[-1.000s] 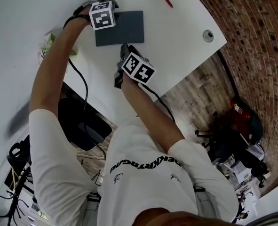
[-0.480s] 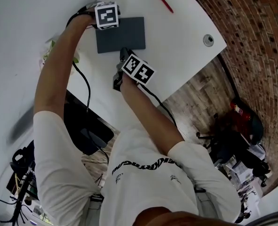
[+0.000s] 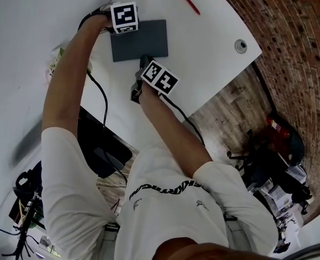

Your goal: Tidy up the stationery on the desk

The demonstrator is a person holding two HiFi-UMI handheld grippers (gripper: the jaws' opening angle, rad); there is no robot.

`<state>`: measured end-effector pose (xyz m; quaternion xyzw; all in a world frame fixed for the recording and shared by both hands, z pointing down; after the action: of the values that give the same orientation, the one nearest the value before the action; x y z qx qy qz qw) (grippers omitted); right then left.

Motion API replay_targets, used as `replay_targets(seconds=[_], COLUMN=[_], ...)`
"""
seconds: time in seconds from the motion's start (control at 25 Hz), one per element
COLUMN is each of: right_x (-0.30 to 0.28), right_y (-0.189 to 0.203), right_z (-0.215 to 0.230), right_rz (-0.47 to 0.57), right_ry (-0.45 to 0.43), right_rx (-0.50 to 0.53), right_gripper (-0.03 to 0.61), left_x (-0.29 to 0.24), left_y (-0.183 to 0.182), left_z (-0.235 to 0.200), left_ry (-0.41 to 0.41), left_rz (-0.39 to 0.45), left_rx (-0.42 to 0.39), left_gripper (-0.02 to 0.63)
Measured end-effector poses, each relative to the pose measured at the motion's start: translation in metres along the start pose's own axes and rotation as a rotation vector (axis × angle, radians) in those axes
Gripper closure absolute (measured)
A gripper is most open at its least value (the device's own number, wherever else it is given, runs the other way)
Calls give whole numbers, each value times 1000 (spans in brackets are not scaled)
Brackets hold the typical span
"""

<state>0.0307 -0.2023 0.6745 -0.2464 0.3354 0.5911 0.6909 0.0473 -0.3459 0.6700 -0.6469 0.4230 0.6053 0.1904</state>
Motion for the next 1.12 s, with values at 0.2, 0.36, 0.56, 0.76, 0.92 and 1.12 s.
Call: replay_targets(seconds=[0.2,0.36,0.56,0.76,0.92,1.12], right_x=[-1,-1,3,12,20,27], right_y=[1,0,-5,-15,-23,-29], right_z=[-1,0,4,12,20,27], right_rz=[-12,-25,-23,-12,-6,-67], right_ry=[7,10,16,25,38,12], right_rx=[30,49,48,90,167,207], right_gripper=[491,502,505,499,500,490], left_x=[0,0,-2,-3,-5,-7], left_y=[0,0,-2,-2,-3,-2], left_z=[0,-1,4,15,29,49], left_ry=[-1,-4,-14,-28,-65,-135], left_rz=[-21,-53,-80,-43,-14,12], left_rx=[16,22,54,157,267,387], left_gripper=[529,531,531,531,531,531])
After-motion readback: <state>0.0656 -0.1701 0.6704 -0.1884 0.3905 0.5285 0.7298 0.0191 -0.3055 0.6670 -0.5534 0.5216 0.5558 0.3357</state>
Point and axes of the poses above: the fingertips, and each gripper's own axes: x backward along the fingers, z to its right, y out of its underside, the point moved 3 cm from there along x, backward along the fingers, and after that the axes turned 13 degrees about -x, right-handed, at the moved point
